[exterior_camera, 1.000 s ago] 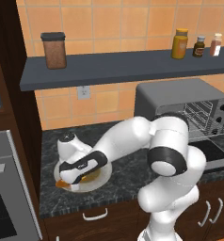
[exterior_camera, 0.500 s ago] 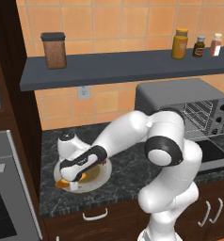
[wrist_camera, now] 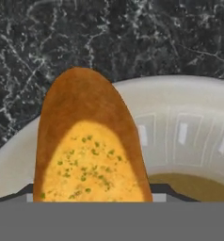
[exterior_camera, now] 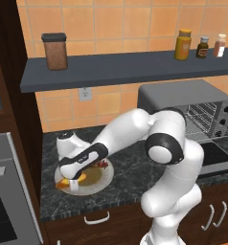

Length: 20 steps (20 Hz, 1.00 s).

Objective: Pick up the kebab skewer and baguette bread, and place them inside the toaster oven. Close the toaster oven door and start by setting the timer.

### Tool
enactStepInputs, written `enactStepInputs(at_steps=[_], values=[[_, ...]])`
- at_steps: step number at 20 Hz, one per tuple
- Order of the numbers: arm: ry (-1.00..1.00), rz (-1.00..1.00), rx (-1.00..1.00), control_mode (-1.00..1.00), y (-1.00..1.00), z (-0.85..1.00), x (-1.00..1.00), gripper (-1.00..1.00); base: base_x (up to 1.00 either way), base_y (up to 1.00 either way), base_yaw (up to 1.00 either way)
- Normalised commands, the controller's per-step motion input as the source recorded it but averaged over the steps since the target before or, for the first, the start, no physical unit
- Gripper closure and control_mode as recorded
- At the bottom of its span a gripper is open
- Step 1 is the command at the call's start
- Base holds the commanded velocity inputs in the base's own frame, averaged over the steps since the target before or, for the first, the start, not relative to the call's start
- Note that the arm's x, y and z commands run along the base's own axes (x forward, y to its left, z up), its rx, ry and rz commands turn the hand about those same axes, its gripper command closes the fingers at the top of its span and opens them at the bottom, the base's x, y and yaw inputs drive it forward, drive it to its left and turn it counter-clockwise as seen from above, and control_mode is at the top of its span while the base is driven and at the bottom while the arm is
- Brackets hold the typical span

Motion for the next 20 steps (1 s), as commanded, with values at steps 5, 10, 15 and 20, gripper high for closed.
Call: enactStepInputs(at_steps=[5,10,15,20], values=[[-0.01,-0.12,0.04,-1.00,-0.42,0.84,-0.22,1.00,0.00,0.00,0.00],[-0.07,-0.07,0.00,-1.00,-0.39,0.83,-0.62,1.00,0.00,0.00,0.00],[-0.03,0.00,0.00,-1.00,-0.79,0.54,-0.53,1.00,0.00,0.00,0.00],[-0.03,0.00,0.00,-1.00,-0.97,0.57,-0.51,1.00,0.00,0.00,0.00]])
